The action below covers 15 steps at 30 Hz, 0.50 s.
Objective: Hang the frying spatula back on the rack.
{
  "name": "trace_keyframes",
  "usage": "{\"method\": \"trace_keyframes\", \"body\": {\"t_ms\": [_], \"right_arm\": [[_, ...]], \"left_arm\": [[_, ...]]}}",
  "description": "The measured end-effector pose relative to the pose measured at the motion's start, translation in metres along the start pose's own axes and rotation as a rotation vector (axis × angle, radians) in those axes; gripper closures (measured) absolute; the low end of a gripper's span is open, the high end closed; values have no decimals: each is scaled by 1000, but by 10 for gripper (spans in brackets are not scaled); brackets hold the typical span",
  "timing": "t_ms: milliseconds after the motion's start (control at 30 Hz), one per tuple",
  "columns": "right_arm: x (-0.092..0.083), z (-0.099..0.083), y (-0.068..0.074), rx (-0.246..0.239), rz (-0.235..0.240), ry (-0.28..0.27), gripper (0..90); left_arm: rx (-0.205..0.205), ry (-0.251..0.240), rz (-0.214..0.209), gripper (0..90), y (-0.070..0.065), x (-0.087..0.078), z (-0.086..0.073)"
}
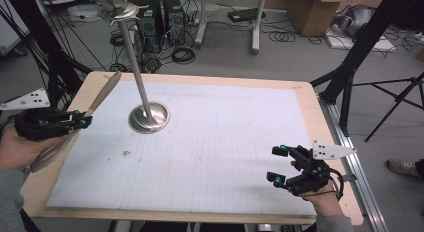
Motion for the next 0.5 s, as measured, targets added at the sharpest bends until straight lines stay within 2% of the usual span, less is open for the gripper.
{"method": "trace_keyframes", "body": {"t_ms": [233,500], "right_arm": [[0,-2,-3,8,0,0,98],[-5,-1,-3,18,-4,-19,98]], "left_arm": [[-19,-20,-14,777,8,-7,6],[-4,-50,-14,777,17,-25,19]]}}
Point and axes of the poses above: each handheld gripper's, and its own axes: x roughly forward along the jaws, z roughly out of its top, y roughly to its left, the point moved 5 cm from there along x, roughly forward along the jaws, and after that the axes turned 5 degrees about -z, right-handed, at the moved point
